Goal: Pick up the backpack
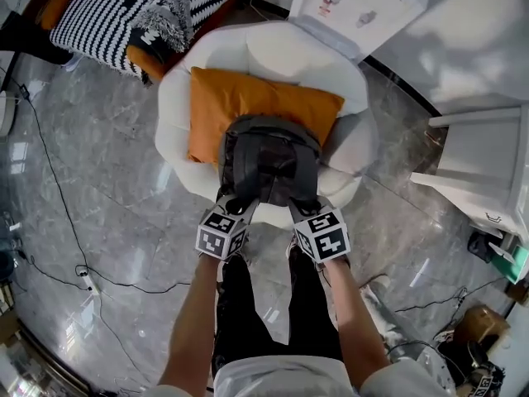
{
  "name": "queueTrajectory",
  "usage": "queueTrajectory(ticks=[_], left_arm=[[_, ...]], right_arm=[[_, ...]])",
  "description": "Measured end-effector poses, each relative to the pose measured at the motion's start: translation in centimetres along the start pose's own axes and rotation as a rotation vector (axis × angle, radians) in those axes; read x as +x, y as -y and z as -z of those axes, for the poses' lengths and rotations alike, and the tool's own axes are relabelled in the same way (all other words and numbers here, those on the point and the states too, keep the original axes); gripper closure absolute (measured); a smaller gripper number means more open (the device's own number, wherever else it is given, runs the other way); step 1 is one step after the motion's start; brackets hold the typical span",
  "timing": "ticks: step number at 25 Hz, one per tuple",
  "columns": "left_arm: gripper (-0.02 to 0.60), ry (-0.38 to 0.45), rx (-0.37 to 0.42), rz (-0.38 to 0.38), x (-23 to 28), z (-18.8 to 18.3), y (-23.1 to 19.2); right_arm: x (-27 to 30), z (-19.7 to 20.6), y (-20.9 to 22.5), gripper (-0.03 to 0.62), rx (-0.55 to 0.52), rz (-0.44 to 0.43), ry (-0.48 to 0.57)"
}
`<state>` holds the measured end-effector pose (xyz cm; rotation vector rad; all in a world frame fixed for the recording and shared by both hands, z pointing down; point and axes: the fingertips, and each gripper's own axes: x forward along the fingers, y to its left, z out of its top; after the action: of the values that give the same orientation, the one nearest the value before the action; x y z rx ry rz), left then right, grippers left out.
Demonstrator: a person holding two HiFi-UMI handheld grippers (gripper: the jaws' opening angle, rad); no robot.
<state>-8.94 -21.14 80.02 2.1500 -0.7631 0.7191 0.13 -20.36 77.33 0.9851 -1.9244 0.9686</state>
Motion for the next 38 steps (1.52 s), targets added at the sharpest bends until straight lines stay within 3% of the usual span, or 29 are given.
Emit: queueTrajectory(ticks=[12,18,32,38], left_arm=[[0.522,0.098,-0.06,-0.032,-5.1,-1.8,3.0],[0.522,0.154,-0.034,-0.085,-8.0,-2.9,3.5],[0.522,0.177,0.008,-0.153,-12.7,-5.5,3.9],[0.522,0.213,-0.037,-0.147,-14.7,-6.0,4.4]], right_arm=[[-5.7,-2.2,-3.3,0.557,0.049,-0.005,0.062],[-7.6,-2.8,-5.0,0.557,0.031,-0.048,0.048],[-10.1,-3.7,-7.2,0.557,0.015,-0.146,0.047],[-11.1,-4.0,-8.3,0.557,0.009,-0.155,0.045]])
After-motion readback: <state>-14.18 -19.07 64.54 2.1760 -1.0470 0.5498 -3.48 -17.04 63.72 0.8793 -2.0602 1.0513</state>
